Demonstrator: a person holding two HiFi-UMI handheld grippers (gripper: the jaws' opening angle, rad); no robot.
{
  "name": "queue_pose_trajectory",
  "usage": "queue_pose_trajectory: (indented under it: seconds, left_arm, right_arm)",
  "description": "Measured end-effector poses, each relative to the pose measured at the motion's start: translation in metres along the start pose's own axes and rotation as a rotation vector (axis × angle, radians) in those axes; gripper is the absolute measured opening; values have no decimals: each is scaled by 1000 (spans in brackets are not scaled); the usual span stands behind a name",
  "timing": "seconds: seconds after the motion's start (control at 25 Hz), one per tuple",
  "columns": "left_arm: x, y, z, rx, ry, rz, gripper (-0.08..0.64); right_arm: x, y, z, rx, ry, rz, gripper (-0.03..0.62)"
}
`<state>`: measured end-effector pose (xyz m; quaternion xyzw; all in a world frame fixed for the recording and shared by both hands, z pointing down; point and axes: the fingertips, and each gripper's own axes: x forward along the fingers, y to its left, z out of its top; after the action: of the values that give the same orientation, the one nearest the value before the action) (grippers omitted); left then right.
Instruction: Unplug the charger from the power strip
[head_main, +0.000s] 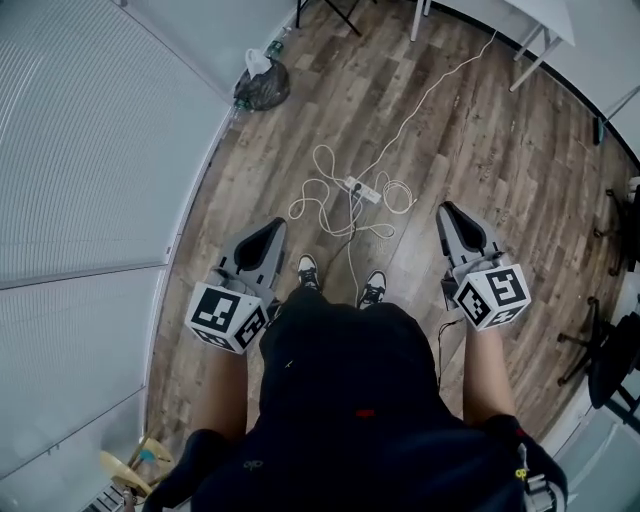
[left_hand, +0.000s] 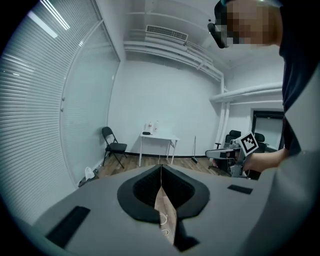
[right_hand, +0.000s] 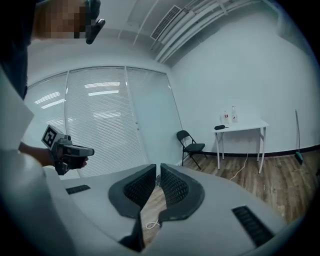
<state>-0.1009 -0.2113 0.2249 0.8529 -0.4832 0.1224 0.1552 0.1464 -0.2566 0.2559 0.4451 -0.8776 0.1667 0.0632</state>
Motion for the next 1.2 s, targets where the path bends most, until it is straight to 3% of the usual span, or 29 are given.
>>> queue_pose_trajectory:
  seconds: [0.2, 0.4, 0.56, 0.68, 1.0, 1.2]
  left_arm:
    - [45, 28, 6, 7, 4, -105, 23]
    - [89, 79, 8, 29, 29, -213, 23]
    - [122, 125, -9, 86, 71, -278, 23]
    - [151, 151, -24, 68, 88, -287, 23]
    - [254, 151, -131, 36, 189, -282, 23]
    - [330, 149, -239, 62, 234, -298, 23]
  right_arm:
    - [20, -10, 1, -1, -7, -79, 41]
    - [62, -18, -22, -50, 95, -220, 41]
    - [103, -23, -44, -56, 109, -259, 41]
    - [132, -38, -67, -65, 140, -251, 41]
    - [214, -105, -181, -101, 251, -141, 43]
    - [258, -141, -293, -135, 314, -24, 44]
